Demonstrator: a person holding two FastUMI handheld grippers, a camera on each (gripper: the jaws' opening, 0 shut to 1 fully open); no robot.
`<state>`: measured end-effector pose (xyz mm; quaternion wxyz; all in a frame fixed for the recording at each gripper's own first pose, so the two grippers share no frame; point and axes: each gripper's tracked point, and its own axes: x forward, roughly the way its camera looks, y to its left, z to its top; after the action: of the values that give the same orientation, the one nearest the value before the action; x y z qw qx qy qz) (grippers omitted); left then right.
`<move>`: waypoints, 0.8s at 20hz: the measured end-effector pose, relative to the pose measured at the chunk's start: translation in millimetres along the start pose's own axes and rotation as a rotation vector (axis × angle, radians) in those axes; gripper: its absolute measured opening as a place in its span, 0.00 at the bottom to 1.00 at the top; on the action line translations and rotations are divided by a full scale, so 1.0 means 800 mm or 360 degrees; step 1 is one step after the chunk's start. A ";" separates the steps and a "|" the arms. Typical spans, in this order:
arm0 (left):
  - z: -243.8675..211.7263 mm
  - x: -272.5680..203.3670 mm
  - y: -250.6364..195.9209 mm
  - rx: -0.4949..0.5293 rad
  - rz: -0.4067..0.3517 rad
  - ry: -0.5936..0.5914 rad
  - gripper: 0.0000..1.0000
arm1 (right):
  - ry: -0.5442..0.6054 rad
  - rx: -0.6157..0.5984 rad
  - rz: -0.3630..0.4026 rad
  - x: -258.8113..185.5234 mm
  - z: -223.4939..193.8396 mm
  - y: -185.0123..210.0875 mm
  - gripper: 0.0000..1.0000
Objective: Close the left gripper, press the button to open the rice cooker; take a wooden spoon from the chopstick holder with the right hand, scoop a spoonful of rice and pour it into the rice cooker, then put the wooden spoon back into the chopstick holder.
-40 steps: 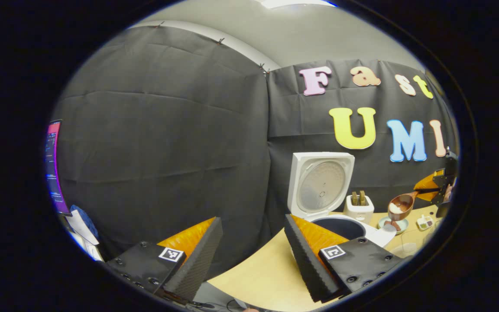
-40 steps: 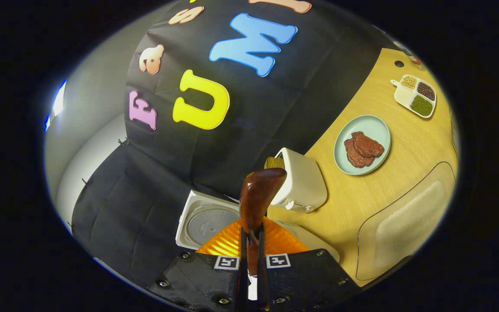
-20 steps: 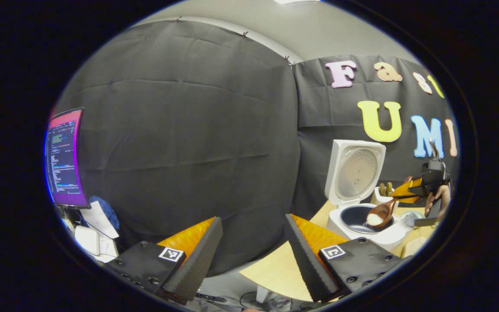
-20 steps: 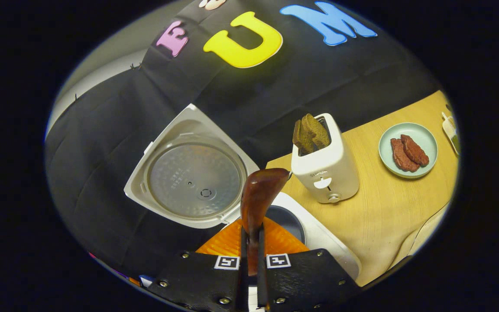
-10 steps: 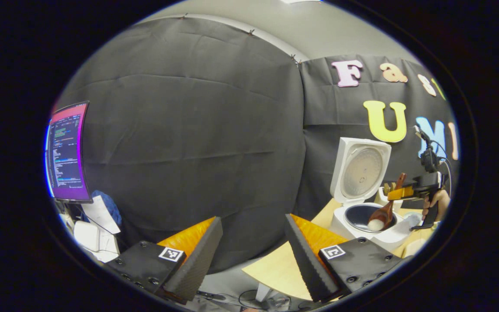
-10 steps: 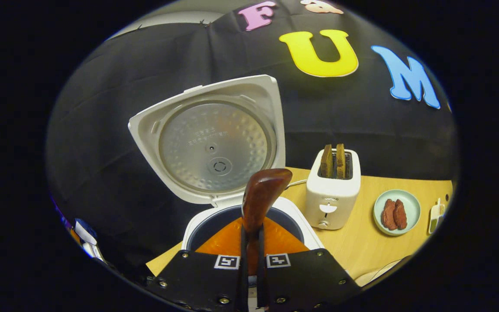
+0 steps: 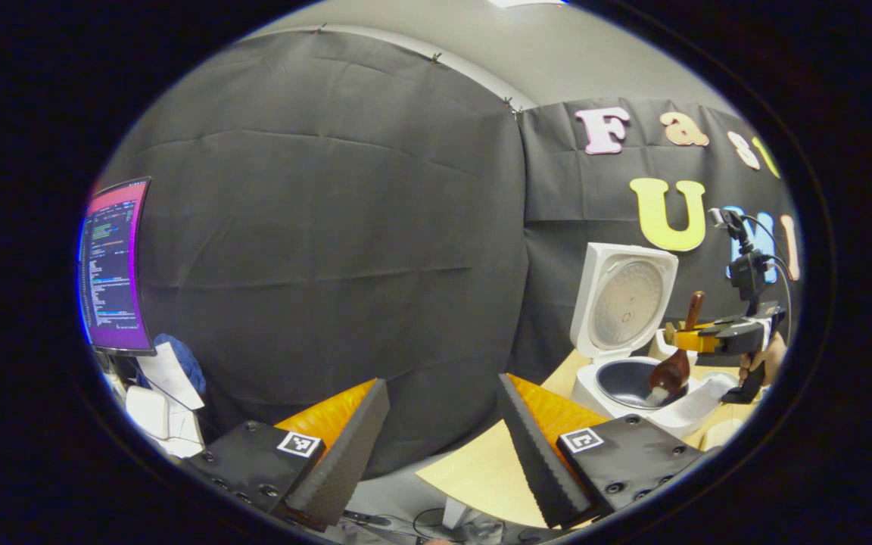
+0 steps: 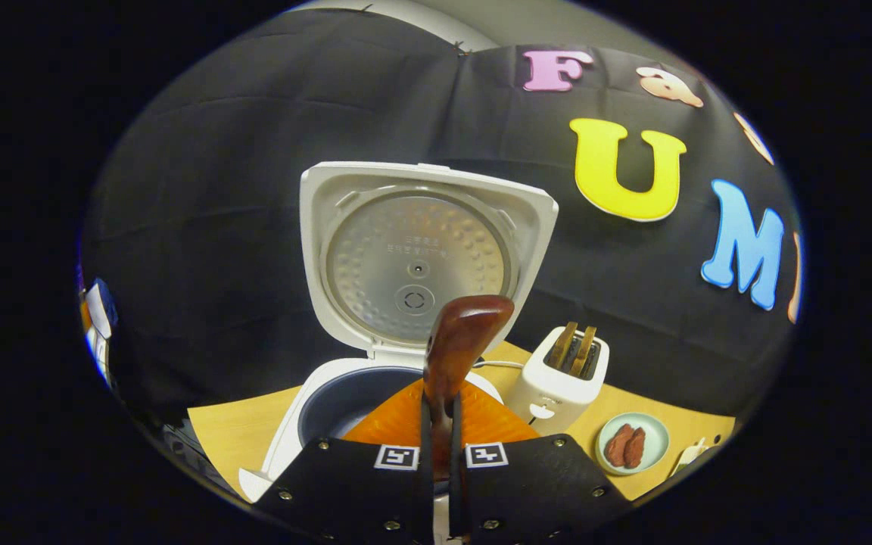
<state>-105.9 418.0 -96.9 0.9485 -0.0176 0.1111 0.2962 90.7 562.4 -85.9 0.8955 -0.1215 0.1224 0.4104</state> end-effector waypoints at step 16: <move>0.045 0.007 -0.074 0.0033 -0.0179 -0.0085 1.00 | -0.0258 0.0148 -0.0018 -0.094 0.074 -0.055 0.08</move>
<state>-60.6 376.2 -64.8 0.9664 -0.0060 0.0876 0.2414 83.8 500.6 -1.2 0.9093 -0.0468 0.0679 0.4078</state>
